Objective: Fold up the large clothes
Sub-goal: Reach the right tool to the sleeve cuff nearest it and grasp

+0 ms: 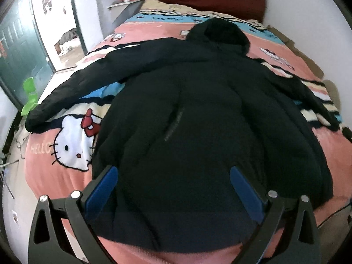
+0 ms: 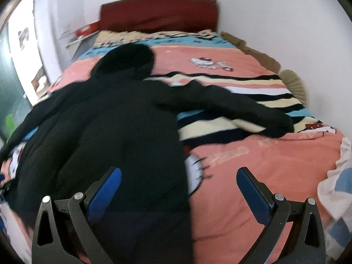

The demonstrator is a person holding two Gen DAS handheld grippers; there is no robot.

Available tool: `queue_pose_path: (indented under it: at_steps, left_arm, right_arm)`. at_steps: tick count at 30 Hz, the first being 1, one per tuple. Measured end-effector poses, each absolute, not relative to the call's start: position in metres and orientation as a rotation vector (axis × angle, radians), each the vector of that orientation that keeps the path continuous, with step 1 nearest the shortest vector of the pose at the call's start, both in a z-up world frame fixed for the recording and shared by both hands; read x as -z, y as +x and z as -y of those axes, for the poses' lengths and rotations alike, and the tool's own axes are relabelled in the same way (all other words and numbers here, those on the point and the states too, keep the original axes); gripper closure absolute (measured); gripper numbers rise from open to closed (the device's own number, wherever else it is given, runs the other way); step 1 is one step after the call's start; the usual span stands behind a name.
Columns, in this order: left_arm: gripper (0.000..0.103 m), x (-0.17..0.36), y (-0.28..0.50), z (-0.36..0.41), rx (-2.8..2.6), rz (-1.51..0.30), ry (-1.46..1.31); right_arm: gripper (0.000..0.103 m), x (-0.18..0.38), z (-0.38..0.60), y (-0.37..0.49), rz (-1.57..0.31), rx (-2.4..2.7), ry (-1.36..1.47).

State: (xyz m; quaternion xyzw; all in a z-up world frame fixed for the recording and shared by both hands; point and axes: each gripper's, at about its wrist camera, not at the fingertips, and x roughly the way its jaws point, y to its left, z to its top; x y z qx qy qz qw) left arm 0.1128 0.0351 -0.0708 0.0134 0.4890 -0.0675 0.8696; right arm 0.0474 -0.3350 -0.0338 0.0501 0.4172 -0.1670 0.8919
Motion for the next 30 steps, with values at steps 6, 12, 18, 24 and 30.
queue_pose_path:
  at_steps: [6, 12, 18, 24, 30]
  left_arm:
    - [0.001, 0.074, 0.142, -0.040, 0.067, -1.003, -0.002]
    - [0.001, 0.077, 0.175, -0.038, 0.040, -0.983, -0.072]
    - [0.001, 0.088, 0.201, -0.023, 0.047, -0.998, -0.072]
    - [0.001, 0.102, 0.211, -0.017, 0.035, -1.038, -0.064]
    - [0.001, 0.109, 0.212, -0.016, 0.026, -1.058, -0.044]
  right_arm:
    - [0.001, 0.032, 0.433, 0.068, -0.785, 0.485, 0.196]
    - [0.001, 0.044, 0.551, 0.096, -0.758, 0.569, 0.336]
    - [0.002, 0.067, 0.650, 0.106, -0.763, 0.670, 0.466]
    - [0.012, 0.104, 0.718, 0.106, -0.775, 0.720, 0.672]
    - [0.033, 0.144, 0.731, 0.123, -0.875, 0.693, 0.736]
